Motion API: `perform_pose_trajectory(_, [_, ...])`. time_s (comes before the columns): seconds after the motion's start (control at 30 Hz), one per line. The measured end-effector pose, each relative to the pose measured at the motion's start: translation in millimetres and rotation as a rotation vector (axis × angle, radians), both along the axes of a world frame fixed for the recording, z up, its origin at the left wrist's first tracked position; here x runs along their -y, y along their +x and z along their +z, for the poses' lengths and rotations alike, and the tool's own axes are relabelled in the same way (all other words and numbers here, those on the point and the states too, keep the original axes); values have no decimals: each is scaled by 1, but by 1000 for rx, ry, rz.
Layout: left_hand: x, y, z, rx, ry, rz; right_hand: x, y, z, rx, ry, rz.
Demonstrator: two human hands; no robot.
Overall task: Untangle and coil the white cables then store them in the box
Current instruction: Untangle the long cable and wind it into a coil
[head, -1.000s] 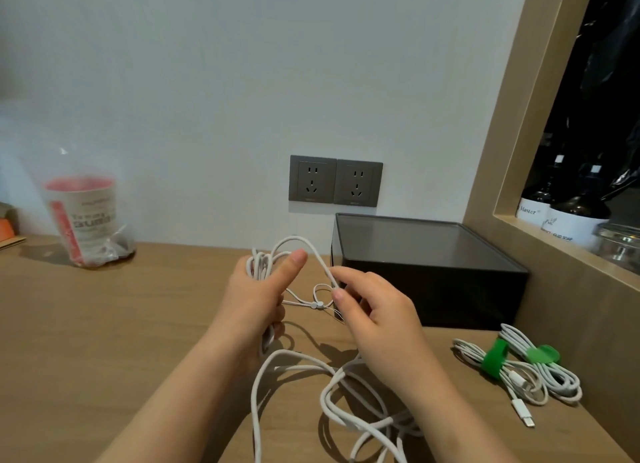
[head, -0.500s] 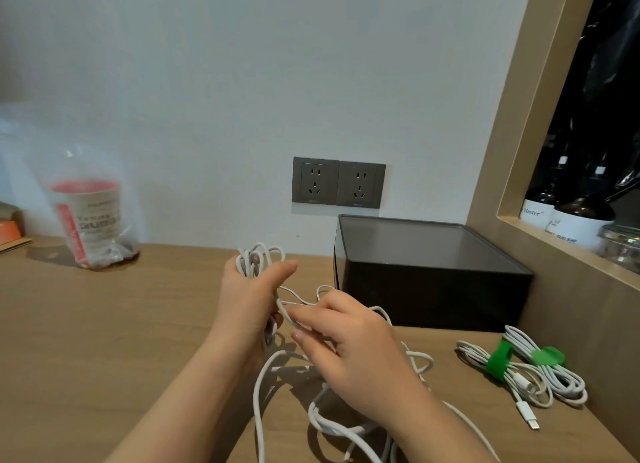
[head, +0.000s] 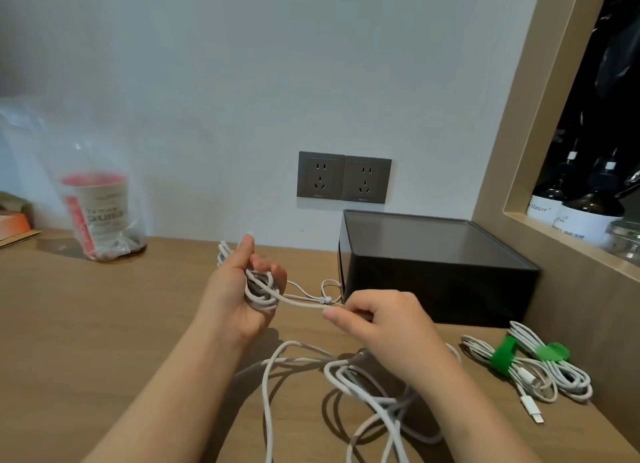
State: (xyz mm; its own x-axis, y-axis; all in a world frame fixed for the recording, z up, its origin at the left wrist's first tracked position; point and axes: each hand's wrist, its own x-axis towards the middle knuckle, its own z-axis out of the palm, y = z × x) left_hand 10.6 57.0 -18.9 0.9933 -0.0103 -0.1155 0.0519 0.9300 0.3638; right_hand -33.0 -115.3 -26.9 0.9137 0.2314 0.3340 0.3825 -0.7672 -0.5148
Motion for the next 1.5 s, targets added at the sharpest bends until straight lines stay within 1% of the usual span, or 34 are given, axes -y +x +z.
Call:
perform_pose_trajectory(0.1, [-4,0,0,35,-78,-162,9,1,4,-19,-15,-132])
perform_pose_trajectory(0.17, [-10,-1,0,116,-117,-243,18,3,7,-35,-9,-224])
perform_pose_trajectory(0.23, [-17,-1,-2,203,-161,-270,29,6,7,-28,64,-328])
perform_pose_trajectory(0.3, [-21,0,-3,248,-176,-263,36,9,9,46,193,-437])
perform_pose_trajectory(0.37, [-20,0,-2,247,-169,-251,41,9,11,181,327,-546])
perform_pose_trajectory(0.43, [-19,-1,0,259,-158,-237,44,7,14,276,375,-629])
perform_pose_trajectory(0.47, [-17,-2,2,260,-141,-236,44,6,14,282,371,-650])
perform_pose_trajectory(0.53, [-13,-4,6,220,-28,-185,42,6,14,187,335,-653])
perform_pose_trajectory(0.6, [-10,-3,6,135,118,-51,40,7,13,64,275,-609])
perform_pose_trajectory(0.63, [-8,-1,4,102,162,15,40,7,13,17,276,-574])
perform_pose_trajectory(0.7, [-6,0,1,67,233,118,40,8,13,-43,376,-455])
perform_pose_trajectory(0.77, [-5,0,-1,48,268,191,38,8,11,-45,477,-321])
perform_pose_trajectory(0.8, [-4,-1,-1,48,277,209,34,8,10,49,471,-304])
perform_pose_trajectory(0.87, [-2,-2,-1,58,297,220,22,5,9,378,373,-265])
perform_pose_trajectory(0.9, [0,-3,0,68,309,213,16,4,8,495,301,-189])
perform_pose_trajectory(0.93, [3,-4,1,78,314,195,10,4,5,519,210,-88])
perform_pose_trajectory(0.97, [5,-5,1,81,300,166,3,3,4,459,111,17])
perform_pose_trajectory(1.0, [6,-6,1,71,256,123,-3,2,1,354,1,83])
perform_pose_trajectory(1.07, [1,-5,2,25,100,26,-6,6,-5,185,-250,95])
perform_pose_trajectory(1.1, [-4,-4,2,0,29,-4,-3,8,-6,148,-306,85])
perform_pose_trajectory(1.13, [-10,-3,3,-21,-25,-18,-1,9,-7,153,-270,75])
perform_pose_trajectory(1.17, [-16,-2,3,-36,-67,-24,4,10,-6,168,-154,48])
perform_pose_trajectory(1.23, [-23,0,3,-38,-109,-37,15,12,0,177,119,-113])
perform_pose_trajectory(1.3, [-22,-1,4,-1,-98,-79,24,13,5,104,479,-286])
perform_pose_trajectory(1.33, [-19,-3,5,26,-80,-115,28,14,8,41,679,-334])
perform_pose_trajectory(1.4, [-16,-6,7,76,-46,-169,32,15,12,-43,1002,-346])
perform_pose_trajectory(1.43, [-16,-7,7,97,-35,-176,33,15,13,-44,1110,-365])
perform_pose_trajectory(1.47, [-16,-6,8,113,-33,-175,34,15,14,-11,1158,-398])
perform_pose_trajectory(1.5, [-18,-6,8,113,-39,-166,35,13,14,82,1113,-454])
